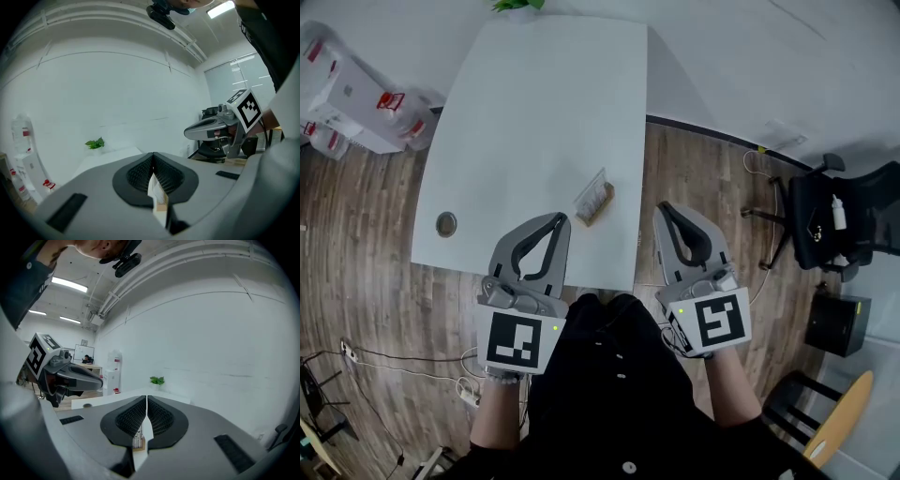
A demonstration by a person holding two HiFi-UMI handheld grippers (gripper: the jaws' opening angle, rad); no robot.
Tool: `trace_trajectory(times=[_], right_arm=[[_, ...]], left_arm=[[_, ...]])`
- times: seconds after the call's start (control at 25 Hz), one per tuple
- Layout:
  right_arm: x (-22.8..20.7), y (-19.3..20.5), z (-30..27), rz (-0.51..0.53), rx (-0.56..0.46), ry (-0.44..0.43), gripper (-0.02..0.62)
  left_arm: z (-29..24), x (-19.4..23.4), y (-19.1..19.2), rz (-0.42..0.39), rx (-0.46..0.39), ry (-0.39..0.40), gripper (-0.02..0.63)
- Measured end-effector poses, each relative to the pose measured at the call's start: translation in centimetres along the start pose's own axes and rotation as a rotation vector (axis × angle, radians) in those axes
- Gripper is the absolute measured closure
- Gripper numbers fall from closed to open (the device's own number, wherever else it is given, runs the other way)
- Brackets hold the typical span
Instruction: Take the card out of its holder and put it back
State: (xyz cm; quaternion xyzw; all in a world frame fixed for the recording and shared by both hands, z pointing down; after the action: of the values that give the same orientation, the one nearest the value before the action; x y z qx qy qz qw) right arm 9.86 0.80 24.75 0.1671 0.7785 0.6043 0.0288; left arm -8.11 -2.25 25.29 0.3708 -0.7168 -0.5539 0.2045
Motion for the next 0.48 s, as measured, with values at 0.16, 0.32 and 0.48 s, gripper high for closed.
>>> trace_trajectory(times=[0.16,0.32,0.48], right_arm=[[-0.4,0.2,-1.6,0.015,-0.004,-0.03,0.551],[-0.8,0.5,-3.1,0.024,-0.002,-0.08,0.551],[-1.5,1.4,-4.6,0.006,0.012,-0.141,0.551]], left_arm=[[-0.7,-0.1,0.6,-0.015,0.029,-0.019,0.592],[-1.4,-0.1,1.2,0.009,0.04,-0.042,0.592],[-2.2,0.0,2.2,0.057,0.071,-0.06,0.592]])
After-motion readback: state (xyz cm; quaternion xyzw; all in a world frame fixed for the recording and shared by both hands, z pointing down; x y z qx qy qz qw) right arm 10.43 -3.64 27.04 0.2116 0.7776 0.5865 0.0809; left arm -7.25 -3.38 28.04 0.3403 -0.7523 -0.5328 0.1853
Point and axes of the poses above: the fingertips, and each gripper's own axes: z backward along the fingers, x to its left, y out of its underside, the point moved 6 cm from there along z, backward along the fingers, and after that the axes turned 3 degrees about x, right-handed, at the moved point
